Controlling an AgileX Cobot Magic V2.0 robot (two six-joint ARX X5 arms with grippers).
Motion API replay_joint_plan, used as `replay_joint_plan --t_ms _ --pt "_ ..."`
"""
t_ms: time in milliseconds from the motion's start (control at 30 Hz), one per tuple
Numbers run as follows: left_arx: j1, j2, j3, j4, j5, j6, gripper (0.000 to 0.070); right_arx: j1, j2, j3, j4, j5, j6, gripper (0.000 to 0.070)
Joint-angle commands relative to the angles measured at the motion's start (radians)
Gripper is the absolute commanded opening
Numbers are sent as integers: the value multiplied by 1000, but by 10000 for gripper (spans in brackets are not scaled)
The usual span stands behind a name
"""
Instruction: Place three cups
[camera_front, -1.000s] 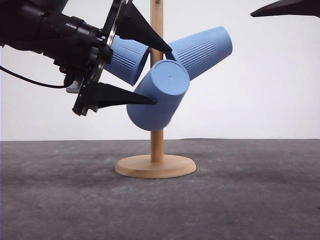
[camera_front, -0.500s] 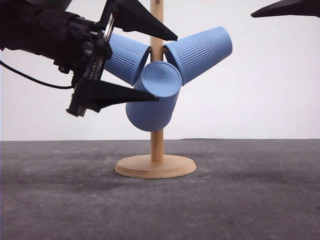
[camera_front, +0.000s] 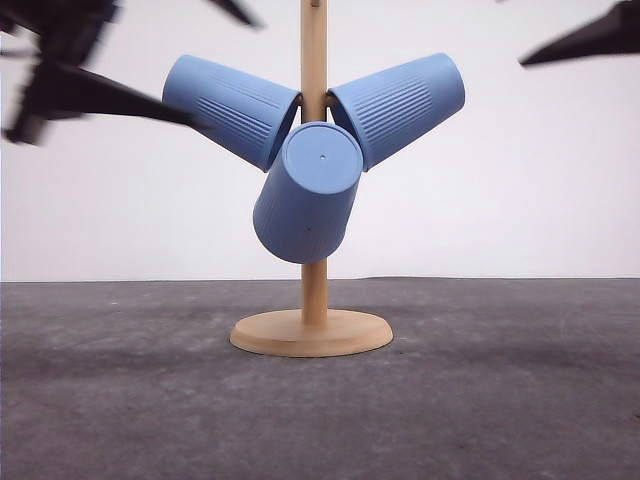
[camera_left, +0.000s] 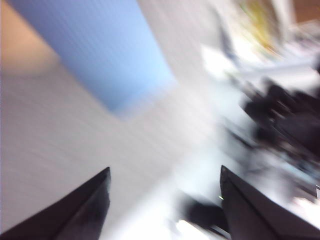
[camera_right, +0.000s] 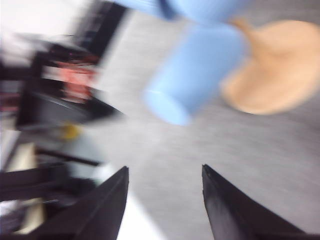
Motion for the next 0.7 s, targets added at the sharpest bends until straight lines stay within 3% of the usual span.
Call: replay_joint_plan --t_ms 0,100,333,533,667 --pt "20 -25 13 -29 -131 208 387 -3 4 13 -13 73 -66 295" --pt "86 -79 13 -46 -242 354 387 -23 4 13 -35 167 -118 295" --pt "251 -119 13 -73 -261 597 387 -60 4 13 -29 365 -332 295" --pt "327 -120 13 -102 -262 633 387 -63 4 13 41 565 -420 295" --pt "331 -120 13 -99 -262 633 386 -64 4 13 75 596 -417 295"
